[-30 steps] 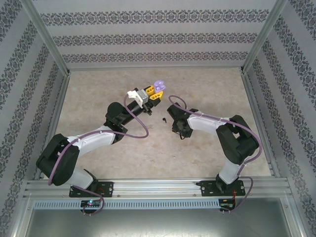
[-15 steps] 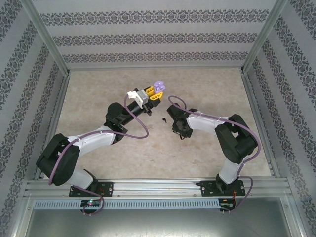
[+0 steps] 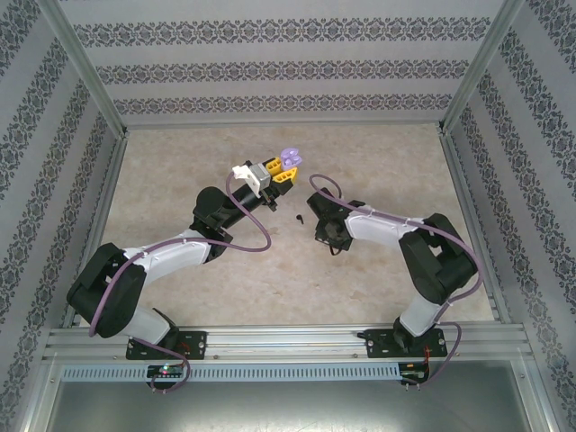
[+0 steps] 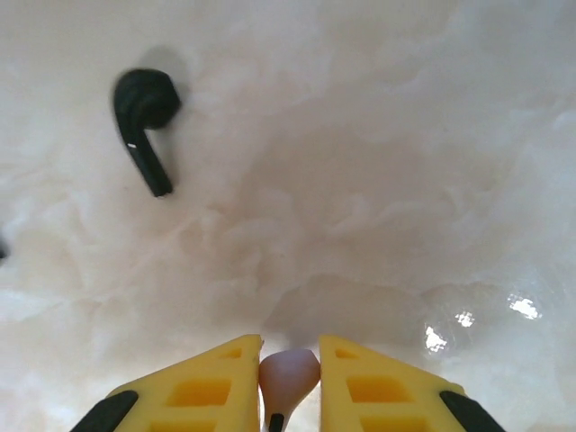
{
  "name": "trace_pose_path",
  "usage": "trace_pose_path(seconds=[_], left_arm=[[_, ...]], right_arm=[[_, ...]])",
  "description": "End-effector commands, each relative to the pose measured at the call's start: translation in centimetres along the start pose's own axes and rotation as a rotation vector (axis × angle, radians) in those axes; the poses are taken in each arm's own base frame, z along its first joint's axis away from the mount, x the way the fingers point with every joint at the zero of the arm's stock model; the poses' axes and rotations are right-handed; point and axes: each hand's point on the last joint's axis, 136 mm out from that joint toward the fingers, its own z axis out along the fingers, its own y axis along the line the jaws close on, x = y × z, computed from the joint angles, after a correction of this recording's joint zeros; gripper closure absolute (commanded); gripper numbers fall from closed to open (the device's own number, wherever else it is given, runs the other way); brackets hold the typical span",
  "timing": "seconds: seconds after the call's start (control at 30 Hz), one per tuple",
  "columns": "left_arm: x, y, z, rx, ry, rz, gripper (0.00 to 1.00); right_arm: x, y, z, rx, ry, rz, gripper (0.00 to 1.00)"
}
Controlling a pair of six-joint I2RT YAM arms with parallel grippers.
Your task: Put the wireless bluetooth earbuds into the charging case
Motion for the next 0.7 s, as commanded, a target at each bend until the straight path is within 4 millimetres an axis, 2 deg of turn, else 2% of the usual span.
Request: trace_pose_path(seconds=[0.0, 0.1, 0.2, 0.43, 0.67], left_arm=[[-2.2, 0.4, 0.2, 0.004, -0.062, 0.01, 1.0], [-2.4, 0.2, 0.3, 0.013, -0.06, 0.018, 1.0], [-2.6, 0.0, 0.3, 0.031, -0.056, 0.026, 1.0], [-2.5, -0.8, 0.3, 0.072, -0.03, 0.044, 1.0], [-2.0, -1.4, 0.4, 0.11, -0.008, 0.041, 1.0]], right_arm=[[-1.7, 1.0, -2.5, -0.073, -0.085, -0.015, 0.81], [-2.9, 1.5, -4.8, -0.13, -0.127, -0.016, 0.8], [-4.6, 2.3, -7.9, -0.21, -0.186, -0.023, 0.8], [-9.0, 5.3, -17.7, -0.424, -0.367, -0.112, 0.79], [-11.3, 8.5, -27.3, -0.607, -0.512, -0.241, 0.79]])
